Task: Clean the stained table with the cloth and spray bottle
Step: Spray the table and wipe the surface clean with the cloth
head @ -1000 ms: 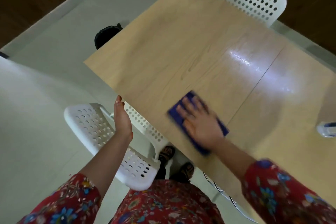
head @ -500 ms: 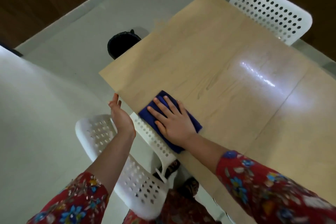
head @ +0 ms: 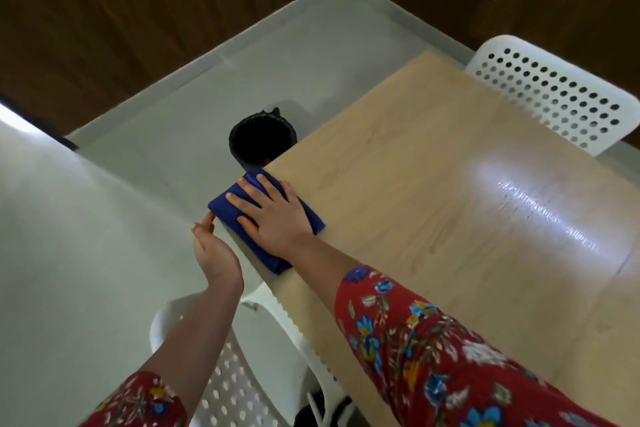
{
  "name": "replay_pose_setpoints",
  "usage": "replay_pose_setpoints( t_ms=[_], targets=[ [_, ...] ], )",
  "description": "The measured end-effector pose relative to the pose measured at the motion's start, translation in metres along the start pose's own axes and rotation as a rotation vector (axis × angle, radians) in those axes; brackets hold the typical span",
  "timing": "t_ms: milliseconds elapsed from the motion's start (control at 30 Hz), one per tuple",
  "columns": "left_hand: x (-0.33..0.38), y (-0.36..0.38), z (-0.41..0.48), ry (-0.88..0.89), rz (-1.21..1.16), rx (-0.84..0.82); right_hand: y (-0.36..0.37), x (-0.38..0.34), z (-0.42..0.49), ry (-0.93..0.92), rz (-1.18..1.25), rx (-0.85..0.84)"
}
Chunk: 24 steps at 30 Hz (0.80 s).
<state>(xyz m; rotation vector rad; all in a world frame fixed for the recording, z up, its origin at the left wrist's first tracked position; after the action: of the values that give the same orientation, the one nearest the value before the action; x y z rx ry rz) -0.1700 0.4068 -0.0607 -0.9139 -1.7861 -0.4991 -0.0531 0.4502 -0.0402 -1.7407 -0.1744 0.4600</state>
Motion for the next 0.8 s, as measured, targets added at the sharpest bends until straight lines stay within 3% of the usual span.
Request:
replay_pose_setpoints(
  t_ms=[67,200,267,333,433,500,533,633,667,800],
  targets=[
    [0.003,0.005,0.004,0.130,0.125,0.025,-0.012,0.044,0.003,0.073,-0.020,0.043],
    [0.004,0.017,0.002,0.291,0.366,0.018,-0.048,0.199,-0.011,0.552,-0.032,0.090],
    [0.013,0.022,-0.008,0.447,0.528,0.016,-0.052,0.234,-0.020,0.686,-0.005,0.062],
    [0.021,0.038,-0.018,0.652,0.712,-0.092,-0.046,0.209,-0.014,0.628,-0.063,0.059],
    [0.027,0.079,-0.030,0.798,0.816,-0.284,-0.029,0.134,-0.008,0.131,-0.092,0.023],
    [0.030,0.103,-0.030,0.799,0.809,-0.306,-0.028,0.144,-0.004,-0.041,-0.099,-0.021],
    [0.032,0.112,-0.029,0.794,0.800,-0.308,-0.034,0.170,0.007,0.003,-0.110,0.016],
    [0.032,0.151,-0.029,0.872,0.867,-0.371,-0.060,0.266,0.034,0.427,-0.039,0.072],
    [0.033,0.165,-0.031,0.900,0.884,-0.416,-0.062,0.277,0.038,0.489,-0.027,0.070],
    [0.031,0.231,-0.043,0.957,0.943,-0.644,-0.060,0.265,0.034,0.254,-0.009,0.127]
  ],
)
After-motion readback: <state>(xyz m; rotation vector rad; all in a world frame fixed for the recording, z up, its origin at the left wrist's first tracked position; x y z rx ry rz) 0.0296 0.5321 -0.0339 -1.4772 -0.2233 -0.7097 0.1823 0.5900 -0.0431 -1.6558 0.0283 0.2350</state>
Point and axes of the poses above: each hand's wrist, its own z-axis towards the middle knuckle, its own y-axis out of the palm, x = y × z, the point moved 6 cm from there along z, towards the middle knuckle, and after that the axes turned 4 degrees about -z, right-handed, at the moved point
